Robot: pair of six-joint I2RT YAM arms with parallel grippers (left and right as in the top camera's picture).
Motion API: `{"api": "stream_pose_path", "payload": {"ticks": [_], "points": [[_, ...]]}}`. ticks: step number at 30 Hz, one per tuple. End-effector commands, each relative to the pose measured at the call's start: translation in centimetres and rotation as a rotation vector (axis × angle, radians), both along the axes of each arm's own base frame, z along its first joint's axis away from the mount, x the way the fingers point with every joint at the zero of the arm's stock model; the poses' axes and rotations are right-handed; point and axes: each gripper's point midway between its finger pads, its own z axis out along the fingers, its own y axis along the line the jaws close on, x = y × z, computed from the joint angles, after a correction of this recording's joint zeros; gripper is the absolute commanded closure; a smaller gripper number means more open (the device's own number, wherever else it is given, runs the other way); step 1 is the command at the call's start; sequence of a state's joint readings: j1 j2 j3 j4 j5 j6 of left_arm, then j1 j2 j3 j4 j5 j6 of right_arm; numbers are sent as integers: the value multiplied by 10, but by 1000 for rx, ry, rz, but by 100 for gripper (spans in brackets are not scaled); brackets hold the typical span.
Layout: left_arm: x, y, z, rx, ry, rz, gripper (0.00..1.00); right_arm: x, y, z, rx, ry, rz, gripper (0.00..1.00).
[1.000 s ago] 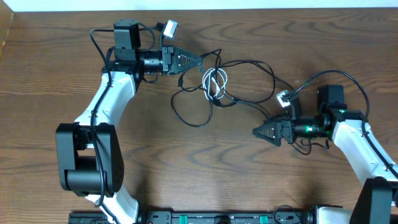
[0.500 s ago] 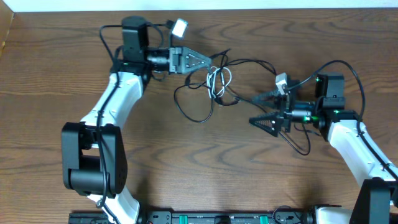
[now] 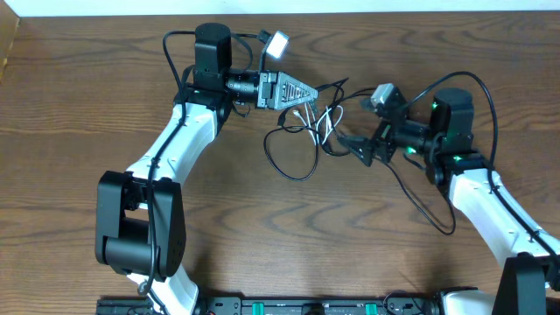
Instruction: Untangle cables
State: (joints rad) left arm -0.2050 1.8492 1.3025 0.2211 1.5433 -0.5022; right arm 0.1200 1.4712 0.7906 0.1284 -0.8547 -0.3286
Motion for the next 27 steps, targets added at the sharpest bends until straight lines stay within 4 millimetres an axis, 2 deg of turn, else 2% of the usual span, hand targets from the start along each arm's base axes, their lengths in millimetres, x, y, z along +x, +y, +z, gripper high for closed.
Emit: {"api": "stream_pose_path", "payload": {"ticks": [1, 5, 9, 12, 15, 17, 18, 19, 23, 27], "points": [[-7, 0, 14, -16, -21, -28, 92, 16, -2, 4, -120, -133, -67, 1], [-13, -8, 14, -16, -17, -50, 92, 20, 4, 8, -138, -174, -74, 3], [-21, -18, 14, -16, -17, -79, 92, 29, -1, 5, -192, -192, -149, 3], [-26, -25, 14, -16, -18, -98, 92, 31, 0, 7, -199, -210, -155, 8], [-30, -30, 14, -16, -18, -113, 92, 32, 0, 8, -200, -223, -153, 23], [-32, -32, 14, -17, -17, -120, 92, 32, 0, 8, -202, -225, -152, 42], [-32, -33, 14, -17, -17, -121, 92, 32, 0, 8, -202, -224, -152, 57], [-32, -33, 14, -16, -17, -121, 92, 32, 0, 8, -202, -223, -152, 68], [-32, -32, 14, -16, -18, -120, 92, 31, 0, 7, -204, -217, -151, 97], [-29, -30, 16, -23, -47, -111, 92, 27, -1, -1, -212, -179, -148, 99]]}}
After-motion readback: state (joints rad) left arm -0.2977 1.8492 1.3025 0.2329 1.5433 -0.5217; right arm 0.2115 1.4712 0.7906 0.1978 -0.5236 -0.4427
